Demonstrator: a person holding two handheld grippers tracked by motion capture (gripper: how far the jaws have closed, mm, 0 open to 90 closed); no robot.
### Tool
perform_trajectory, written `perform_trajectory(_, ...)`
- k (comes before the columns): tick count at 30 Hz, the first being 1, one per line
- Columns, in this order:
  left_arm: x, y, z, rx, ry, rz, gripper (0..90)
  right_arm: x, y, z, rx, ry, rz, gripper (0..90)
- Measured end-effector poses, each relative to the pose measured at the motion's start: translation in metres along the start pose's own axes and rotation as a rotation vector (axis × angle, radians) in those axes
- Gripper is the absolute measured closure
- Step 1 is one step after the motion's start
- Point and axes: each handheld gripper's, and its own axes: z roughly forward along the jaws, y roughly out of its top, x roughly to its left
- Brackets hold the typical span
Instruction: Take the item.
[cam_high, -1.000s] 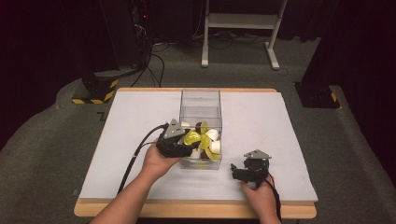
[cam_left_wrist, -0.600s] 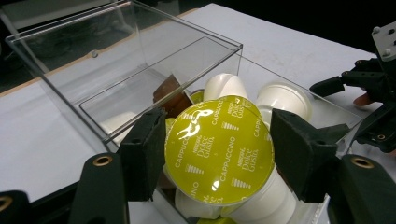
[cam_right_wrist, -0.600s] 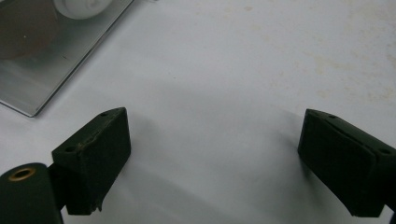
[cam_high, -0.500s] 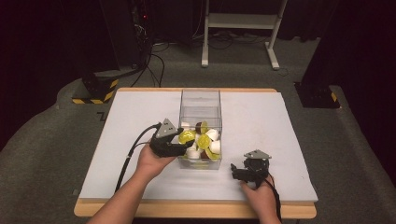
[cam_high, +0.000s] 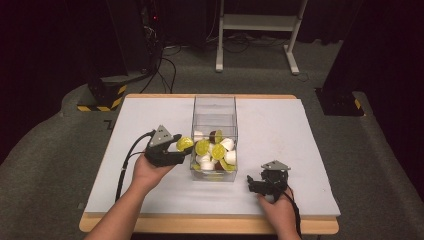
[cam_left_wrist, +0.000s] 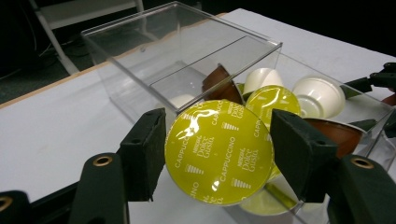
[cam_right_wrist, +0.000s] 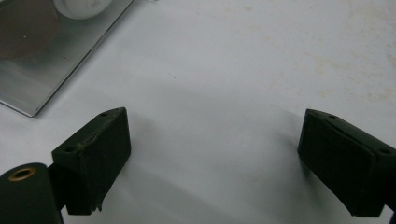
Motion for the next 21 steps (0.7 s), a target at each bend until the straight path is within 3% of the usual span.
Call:
perform_trajectory(11, 0.024, -0.001, -0.016, -0.016, 0.048, -0.025, 37.9, 0.0, 0.0, 0.0, 0.0, 0.0, 0.0, 9.5)
perform_trajectory(21, 0.043, -0.008, -0.025, 0.0, 0.09, -0.024, 37.9, 0.0, 0.0, 0.0, 0.0, 0.0, 0.0, 9.4)
